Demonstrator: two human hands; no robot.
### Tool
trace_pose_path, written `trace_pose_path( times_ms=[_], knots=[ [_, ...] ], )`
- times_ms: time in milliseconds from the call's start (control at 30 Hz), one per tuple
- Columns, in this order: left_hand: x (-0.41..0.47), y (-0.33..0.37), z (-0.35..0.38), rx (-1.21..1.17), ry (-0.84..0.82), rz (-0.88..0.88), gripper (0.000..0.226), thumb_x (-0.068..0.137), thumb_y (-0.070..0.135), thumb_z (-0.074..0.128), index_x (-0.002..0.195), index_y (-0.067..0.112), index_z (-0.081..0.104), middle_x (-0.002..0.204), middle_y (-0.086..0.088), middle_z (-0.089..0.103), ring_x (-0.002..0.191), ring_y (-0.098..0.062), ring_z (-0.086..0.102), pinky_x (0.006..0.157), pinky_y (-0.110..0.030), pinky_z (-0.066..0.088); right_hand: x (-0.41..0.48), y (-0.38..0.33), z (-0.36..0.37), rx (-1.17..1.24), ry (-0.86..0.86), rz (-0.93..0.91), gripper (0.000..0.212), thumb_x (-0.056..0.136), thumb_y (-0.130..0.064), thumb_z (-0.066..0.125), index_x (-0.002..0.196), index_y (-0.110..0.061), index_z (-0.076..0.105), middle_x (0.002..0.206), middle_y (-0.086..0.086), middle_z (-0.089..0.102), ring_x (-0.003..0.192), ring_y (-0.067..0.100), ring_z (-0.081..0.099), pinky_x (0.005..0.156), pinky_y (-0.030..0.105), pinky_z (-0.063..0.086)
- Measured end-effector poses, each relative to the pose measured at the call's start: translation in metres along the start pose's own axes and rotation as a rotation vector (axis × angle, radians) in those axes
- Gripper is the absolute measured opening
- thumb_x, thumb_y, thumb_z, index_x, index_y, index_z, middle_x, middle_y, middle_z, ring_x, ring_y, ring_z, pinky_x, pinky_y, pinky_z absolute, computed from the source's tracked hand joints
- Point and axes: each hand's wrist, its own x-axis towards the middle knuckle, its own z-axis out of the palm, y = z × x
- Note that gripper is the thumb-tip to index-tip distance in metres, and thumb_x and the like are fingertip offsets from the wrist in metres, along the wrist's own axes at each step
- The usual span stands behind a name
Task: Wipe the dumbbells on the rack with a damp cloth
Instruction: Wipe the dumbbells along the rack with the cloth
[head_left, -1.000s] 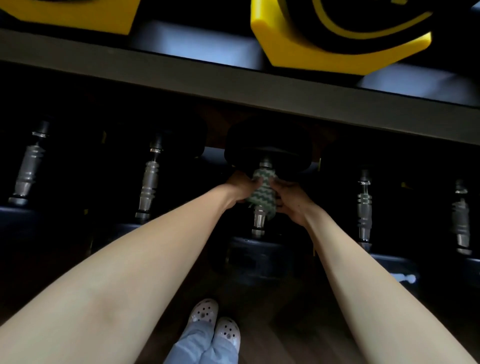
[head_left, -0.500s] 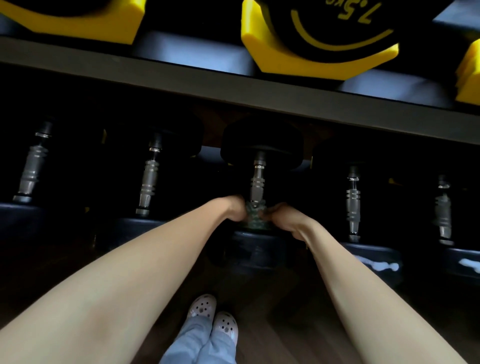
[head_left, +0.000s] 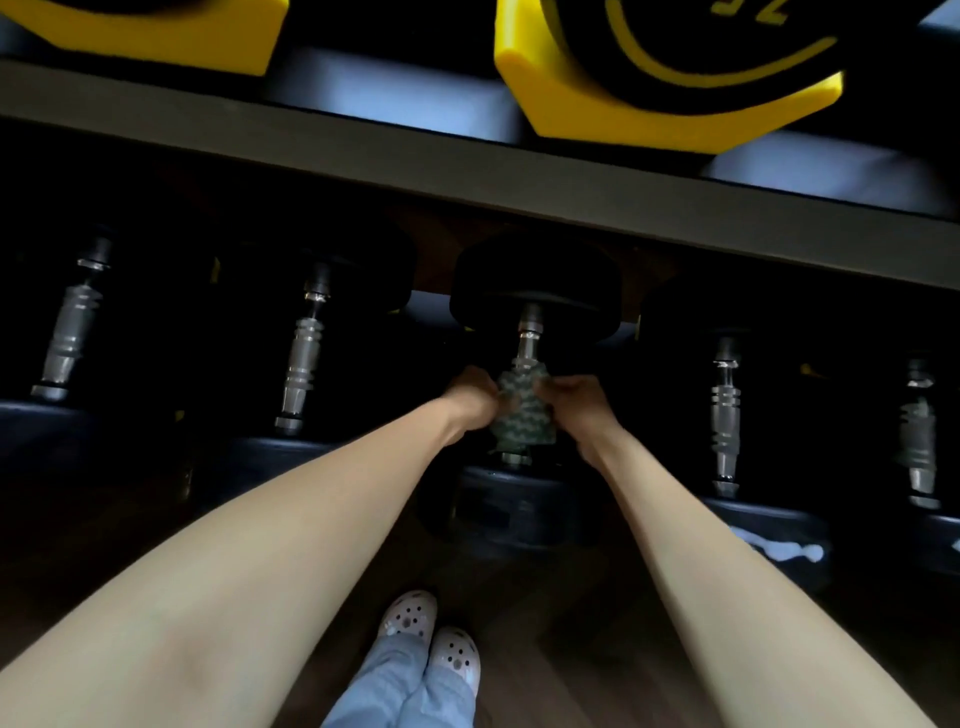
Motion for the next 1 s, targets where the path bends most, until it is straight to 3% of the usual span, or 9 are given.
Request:
trace_pose_path(
  times_ms=[133,233,367,433,500,567,700,833,1000],
  knots=[
    [0.024,0.025,-0.002,-0.124,0.194,0.047,0.037,0.089,0.014,0.062,0.118,-0.008,0.058,0.123,-0.023,0.059,0.113,-0.036,0.057,0.096,-0.043,0.047,0.033,-0.021,0.007,0.009,0.127,-0.037,0.031,0.09,-0.022,0.059,0.105,0.004,0.065,0.11,0.025,0.065,0.104,0.037,0.062,0.094,0.051,0.048],
    [0.037,0.03,-0.005,-0.131,0.209,0.093,0.035,0.088,0.013,0.063,0.114,-0.01,0.058,0.12,-0.026,0.06,0.113,-0.038,0.058,0.097,-0.046,0.046,0.047,-0.019,0.011,0.048,0.182,-0.052,0.034,0.088,-0.026,0.063,0.099,0.005,0.067,0.106,0.026,0.066,0.103,0.039,0.062,0.092,0.053,0.048],
    [0.026,0.028,-0.006,0.003,0.19,0.109,0.024,0.09,0.014,0.061,0.101,-0.007,0.065,0.115,-0.024,0.063,0.11,-0.034,0.059,0.092,-0.038,0.045,0.027,-0.017,0.006,0.081,0.096,-0.028,0.03,0.091,-0.023,0.059,0.101,0.003,0.068,0.108,0.023,0.067,0.101,0.033,0.063,0.093,0.051,0.049],
    [0.017,0.026,-0.008,0.083,0.143,0.083,0.02,0.089,0.016,0.062,0.093,-0.004,0.065,0.114,-0.023,0.064,0.109,-0.033,0.059,0.09,-0.036,0.045,0.014,-0.017,-0.001,0.089,0.019,-0.005,0.029,0.093,-0.018,0.056,0.106,0.007,0.065,0.11,0.024,0.064,0.091,0.029,0.063,0.081,0.041,0.054],
    [0.005,0.022,-0.01,0.152,0.073,0.035,0.03,0.089,0.017,0.063,0.104,-0.009,0.062,0.116,-0.023,0.062,0.11,-0.034,0.059,0.09,-0.036,0.045,0.001,-0.013,-0.007,0.015,-0.067,0.027,0.03,0.094,-0.015,0.054,0.108,0.01,0.063,0.111,0.027,0.063,0.072,0.022,0.06,0.063,0.027,0.052],
    [-0.004,0.014,-0.007,0.268,0.005,-0.001,0.037,0.089,0.019,0.062,0.112,-0.01,0.058,0.119,-0.022,0.061,0.111,-0.034,0.057,0.09,-0.035,0.045,-0.009,-0.003,-0.012,-0.108,-0.142,0.068,0.033,0.095,-0.016,0.052,0.107,0.013,0.062,0.109,0.029,0.063,0.062,0.014,0.056,0.059,0.022,0.048],
    [-0.02,0.007,-0.003,0.567,-0.138,-0.044,0.037,0.095,0.021,0.054,0.117,-0.008,0.056,0.123,-0.02,0.059,0.112,-0.031,0.057,0.086,-0.031,0.042,-0.023,0.005,-0.02,-0.471,-0.262,0.037,0.031,0.092,-0.018,0.059,0.093,0.012,0.065,0.075,0.016,0.061,0.047,-0.001,0.048,0.049,0.015,0.033],
    [-0.033,0.013,-0.004,0.709,-0.22,-0.021,0.033,0.099,0.017,0.044,0.119,-0.006,0.056,0.125,-0.019,0.057,0.113,-0.031,0.056,0.087,-0.03,0.042,-0.027,-0.001,-0.017,-0.677,-0.296,-0.001,0.029,0.088,-0.018,0.064,0.101,0.008,0.066,0.107,0.021,0.067,0.08,0.019,0.053,0.066,0.023,0.036],
    [-0.05,0.031,-0.009,0.781,-0.258,0.014,0.03,0.098,0.013,0.042,0.117,-0.005,0.057,0.124,-0.019,0.059,0.111,-0.031,0.057,0.084,-0.029,0.043,-0.041,-0.015,-0.019,-0.807,-0.299,-0.07,0.025,0.089,-0.018,0.061,0.107,0.0,0.064,0.111,0.018,0.065,0.099,0.029,0.061,0.071,0.024,0.04]
  ],
)
